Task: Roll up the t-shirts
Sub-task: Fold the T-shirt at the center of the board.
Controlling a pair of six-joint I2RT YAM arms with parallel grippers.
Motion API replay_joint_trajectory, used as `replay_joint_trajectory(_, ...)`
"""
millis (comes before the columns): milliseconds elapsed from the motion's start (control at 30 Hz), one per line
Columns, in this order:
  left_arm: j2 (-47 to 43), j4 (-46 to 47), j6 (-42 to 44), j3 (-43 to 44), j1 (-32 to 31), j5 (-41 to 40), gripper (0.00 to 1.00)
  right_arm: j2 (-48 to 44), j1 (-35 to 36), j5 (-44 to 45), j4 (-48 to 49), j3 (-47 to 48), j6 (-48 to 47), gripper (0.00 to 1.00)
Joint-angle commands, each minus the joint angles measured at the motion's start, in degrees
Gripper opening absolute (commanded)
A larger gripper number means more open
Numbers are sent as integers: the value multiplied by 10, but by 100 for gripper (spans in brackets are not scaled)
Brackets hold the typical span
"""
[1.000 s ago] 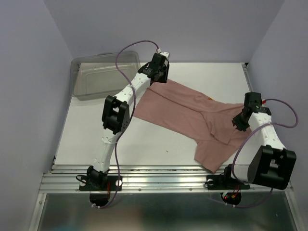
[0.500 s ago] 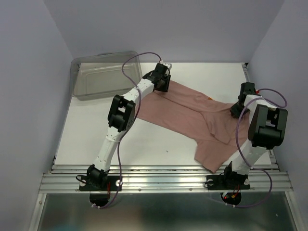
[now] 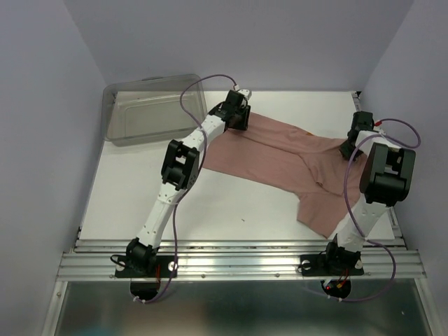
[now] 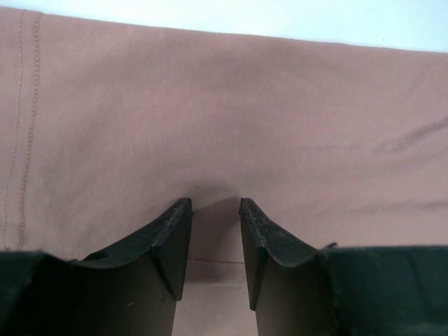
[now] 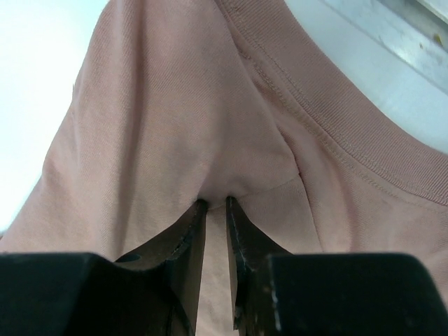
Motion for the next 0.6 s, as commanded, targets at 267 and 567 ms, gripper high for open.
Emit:
replay_joint_trajectory(267,-111,3,6,2,3,-4,45,-119,-13,-107,2,-50,6,28)
replay_joint_trajectory(567,-353,40,-54,-305,2,-81,45,-315,28,-143,-43,-174,-13,74)
